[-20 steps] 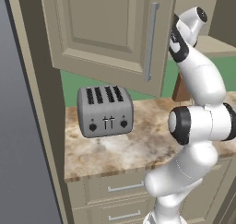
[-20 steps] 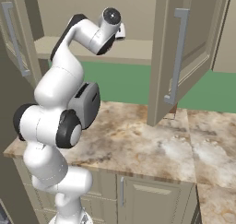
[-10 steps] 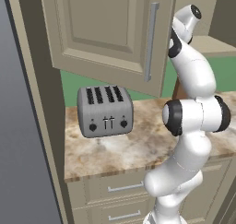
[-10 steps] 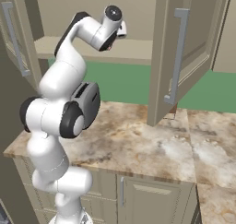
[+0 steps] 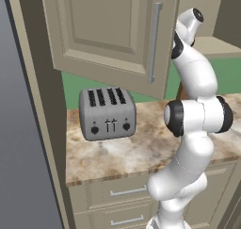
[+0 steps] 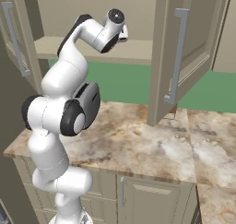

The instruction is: Open the cabinet. Pick the bar soap and place it next to the sink. Then close the cabinet.

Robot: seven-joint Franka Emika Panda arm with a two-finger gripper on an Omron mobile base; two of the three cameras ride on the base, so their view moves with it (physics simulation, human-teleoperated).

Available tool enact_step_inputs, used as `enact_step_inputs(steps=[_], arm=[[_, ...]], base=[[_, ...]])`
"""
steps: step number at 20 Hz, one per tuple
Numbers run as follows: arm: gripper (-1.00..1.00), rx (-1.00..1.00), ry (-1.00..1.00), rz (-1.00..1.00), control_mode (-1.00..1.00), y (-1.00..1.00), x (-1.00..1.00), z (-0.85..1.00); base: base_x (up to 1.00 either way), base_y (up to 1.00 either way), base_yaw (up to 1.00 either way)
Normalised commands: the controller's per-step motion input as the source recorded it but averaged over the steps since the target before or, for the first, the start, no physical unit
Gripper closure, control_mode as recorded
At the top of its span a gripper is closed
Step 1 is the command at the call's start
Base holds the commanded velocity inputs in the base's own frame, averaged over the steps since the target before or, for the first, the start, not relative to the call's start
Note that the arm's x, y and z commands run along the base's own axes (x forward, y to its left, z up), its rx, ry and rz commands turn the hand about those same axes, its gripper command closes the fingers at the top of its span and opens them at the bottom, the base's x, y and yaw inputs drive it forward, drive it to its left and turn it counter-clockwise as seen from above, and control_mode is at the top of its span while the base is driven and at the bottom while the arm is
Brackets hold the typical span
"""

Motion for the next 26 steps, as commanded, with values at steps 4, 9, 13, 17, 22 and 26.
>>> enact_step_inputs(steps=[4, 9, 13, 17, 22, 26], arm=[[-1.0, 0.0, 0.01, 0.0, -1.0, 0.0, 0.02, -0.17], [-1.0, 0.0, 0.03, 0.0, -1.0, 0.0, 0.01, -0.25], [-1.0, 0.0, 0.05, 0.0, -1.0, 0.0, 0.04, -0.28], [-1.0, 0.0, 0.06, 0.0, -1.0, 0.0, 0.05, -0.23], [-1.0, 0.0, 0.06, 0.0, -1.0, 0.0, 0.02, -0.08], [1.0, 0.0, 0.09, 0.0, -1.0, 0.0, 0.0, 0.0]], base=[[0.0, 0.0, 0.0], [0.0, 0.0, 0.0], [0.0, 0.0, 0.0], [0.0, 0.0, 0.0], [0.0, 0.0, 0.0], [0.0, 0.0, 0.0]])
